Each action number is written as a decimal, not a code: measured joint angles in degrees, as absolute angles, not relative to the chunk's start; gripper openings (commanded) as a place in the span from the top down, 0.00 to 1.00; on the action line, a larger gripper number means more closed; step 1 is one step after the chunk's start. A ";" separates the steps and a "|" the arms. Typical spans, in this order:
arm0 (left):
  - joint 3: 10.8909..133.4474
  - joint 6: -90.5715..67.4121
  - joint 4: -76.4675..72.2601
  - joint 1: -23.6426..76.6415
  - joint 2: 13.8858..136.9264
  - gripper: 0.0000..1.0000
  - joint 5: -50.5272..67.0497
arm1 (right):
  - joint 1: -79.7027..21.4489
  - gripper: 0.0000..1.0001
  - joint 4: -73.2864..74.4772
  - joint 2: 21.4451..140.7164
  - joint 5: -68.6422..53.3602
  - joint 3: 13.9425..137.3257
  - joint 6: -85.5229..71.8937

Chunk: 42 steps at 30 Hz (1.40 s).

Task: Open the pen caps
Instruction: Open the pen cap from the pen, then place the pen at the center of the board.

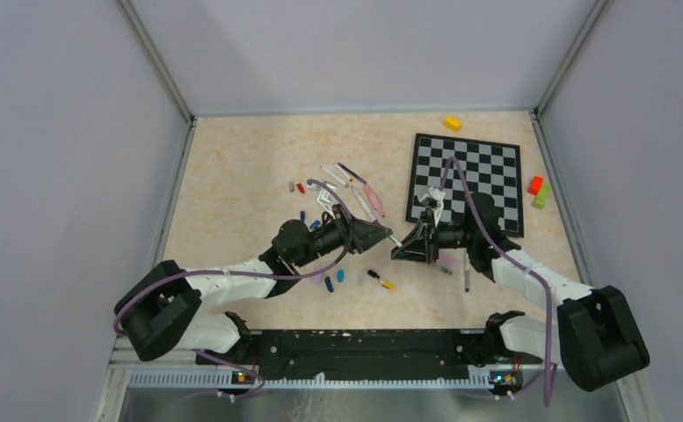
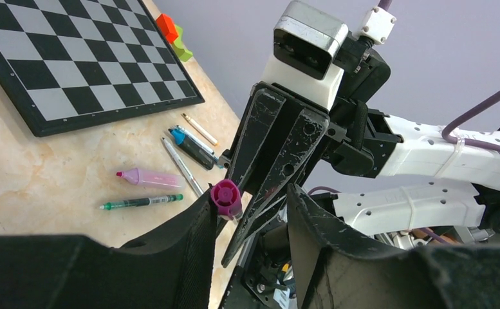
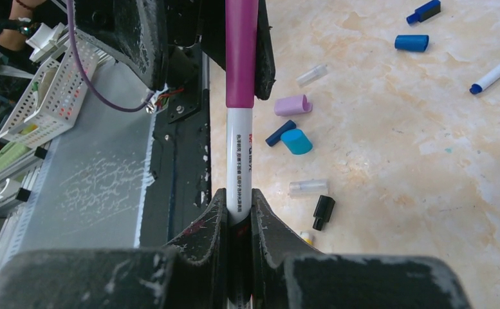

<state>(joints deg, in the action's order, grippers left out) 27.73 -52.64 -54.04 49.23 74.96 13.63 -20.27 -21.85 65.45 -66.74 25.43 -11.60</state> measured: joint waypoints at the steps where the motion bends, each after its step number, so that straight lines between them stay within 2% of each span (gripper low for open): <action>1: 27.73 -52.66 -54.06 49.23 74.96 0.57 13.63 | -20.47 1.00 -21.63 65.45 -66.67 25.43 -11.55; 5: 27.73 -52.80 -53.89 49.21 75.05 0.75 13.30 | -20.91 1.00 -21.52 65.73 -66.81 25.43 -11.03; 8: 27.70 -52.58 -53.30 49.17 75.31 0.97 12.38 | -20.99 1.00 -21.54 65.76 -66.98 25.45 -10.57; 9: 27.70 -52.71 -53.12 49.15 75.31 1.00 12.23 | -20.99 1.00 -21.50 65.76 -66.94 25.45 -10.50; 20: 22.72 -54.68 -54.50 47.83 71.35 1.00 7.66 | -22.81 1.00 -21.52 67.96 -65.08 25.61 -8.38; 26: 20.99 -60.60 -56.58 30.00 62.35 1.00 -1.21 | -22.50 1.00 -18.74 71.79 -64.40 25.47 -7.03; 32: 21.04 -62.22 -55.96 23.35 60.95 1.00 2.39 | -22.13 1.00 -16.93 71.94 -62.76 25.47 -3.64; 36: 21.80 -57.98 -46.94 22.11 58.04 1.00 8.19 | -19.18 1.00 -15.90 69.65 -59.55 25.50 -0.49; 42: 21.65 -49.47 -27.83 22.00 46.89 1.00 10.90 | -15.92 1.00 -17.23 66.19 -52.64 25.52 -1.28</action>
<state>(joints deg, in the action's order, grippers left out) 21.65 -49.47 -27.83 22.00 46.89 10.90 -15.92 -17.23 66.19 -52.64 25.52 -1.28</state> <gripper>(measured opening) 0.076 0.082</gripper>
